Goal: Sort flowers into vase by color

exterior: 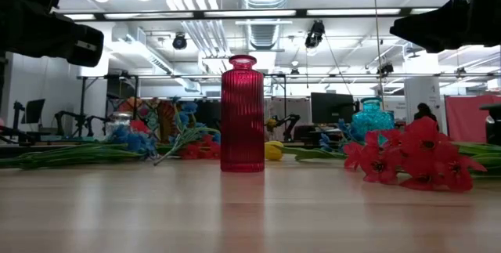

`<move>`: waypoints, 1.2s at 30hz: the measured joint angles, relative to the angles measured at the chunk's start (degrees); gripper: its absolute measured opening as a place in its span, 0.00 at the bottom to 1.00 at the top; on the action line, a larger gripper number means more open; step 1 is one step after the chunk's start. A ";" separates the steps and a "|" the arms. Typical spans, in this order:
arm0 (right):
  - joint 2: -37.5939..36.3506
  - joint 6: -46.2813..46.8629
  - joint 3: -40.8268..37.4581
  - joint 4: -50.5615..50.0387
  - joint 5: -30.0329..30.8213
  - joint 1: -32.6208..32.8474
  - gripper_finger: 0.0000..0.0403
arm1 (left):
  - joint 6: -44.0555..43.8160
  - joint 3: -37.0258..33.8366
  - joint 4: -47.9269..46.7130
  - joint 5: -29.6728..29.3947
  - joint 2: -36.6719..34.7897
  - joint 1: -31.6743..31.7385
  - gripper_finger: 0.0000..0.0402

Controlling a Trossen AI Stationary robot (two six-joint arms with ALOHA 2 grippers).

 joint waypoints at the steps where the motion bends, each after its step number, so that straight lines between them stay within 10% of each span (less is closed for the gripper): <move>1: 0.00 0.00 -0.01 0.01 0.00 0.01 0.51 | 0.00 0.01 0.01 0.01 -0.01 -0.02 0.00; 31: 0.02 0.53 -0.01 0.17 0.01 0.01 0.51 | 0.02 0.01 0.00 -0.01 0.00 -0.02 0.00; 36: 0.02 19.13 -0.02 1.80 -1.40 0.04 0.51 | -2.82 0.00 4.15 -0.92 0.00 -0.02 0.00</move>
